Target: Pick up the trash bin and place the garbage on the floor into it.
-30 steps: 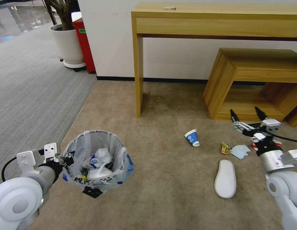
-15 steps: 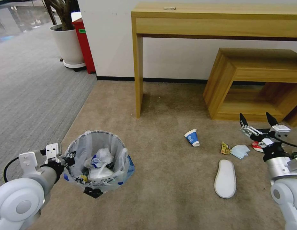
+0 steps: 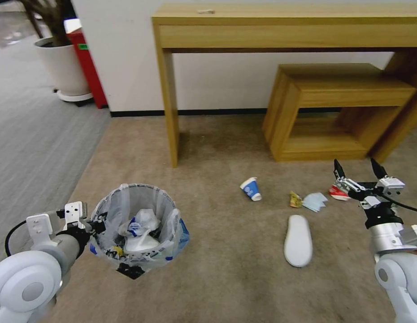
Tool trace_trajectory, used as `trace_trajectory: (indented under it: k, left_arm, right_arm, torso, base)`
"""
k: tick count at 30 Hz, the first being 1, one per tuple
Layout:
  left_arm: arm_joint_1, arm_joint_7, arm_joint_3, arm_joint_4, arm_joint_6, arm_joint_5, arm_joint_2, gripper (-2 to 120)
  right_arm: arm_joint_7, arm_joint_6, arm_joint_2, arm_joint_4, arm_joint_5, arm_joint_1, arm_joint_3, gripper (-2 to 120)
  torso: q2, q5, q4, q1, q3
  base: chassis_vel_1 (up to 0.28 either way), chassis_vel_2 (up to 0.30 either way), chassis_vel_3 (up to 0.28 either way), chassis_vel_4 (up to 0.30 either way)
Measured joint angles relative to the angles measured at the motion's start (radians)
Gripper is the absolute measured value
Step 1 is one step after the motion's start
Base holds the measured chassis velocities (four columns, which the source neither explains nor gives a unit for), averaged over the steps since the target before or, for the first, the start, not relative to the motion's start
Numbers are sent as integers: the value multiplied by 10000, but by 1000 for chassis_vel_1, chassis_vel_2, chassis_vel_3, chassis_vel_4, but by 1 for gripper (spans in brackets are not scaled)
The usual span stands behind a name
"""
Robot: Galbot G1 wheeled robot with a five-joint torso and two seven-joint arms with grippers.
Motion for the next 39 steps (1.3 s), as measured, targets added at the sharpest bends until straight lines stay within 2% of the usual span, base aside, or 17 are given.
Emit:
trace_trajectory:
  k: [13,18,26,32,39]
  left_arm:
    - [-7,21,-1,-10,0,3,6,1]
    - [-26,159,0,43,-52,76,35,1]
    - [-48,168,2,87,-83,68,83,1]
    - [-76,157,-8,110,-116,13,141,1]
    - [-89,144,-44,150,-123,-39,201,1]
  right_arm:
    - [44,164,-10,-236,-6,96,-82,100]
    - [41,176,21,-313,-31,158,-179,100]
    - [7,240,80,-362,-49,247,-245,100]
    - [-17,203,143,-337,-41,229,-234,100]
    - [-17,241,261,-372,-30,236,-276,100]
  torso:
    - [0,0,2,0,0]
    - [0,0,-5,0,0]
    - [0,0,7,0,0]
    - [0,0,-1,0,0]
    - [0,0,1,0,0]
  base:
    - [-104,-108,-116,-113]
    - [-109,-106,-97,-94]
    - [-14,-19,-13,-19]
    - [0,0,0,0]
    - [0,0,0,0]
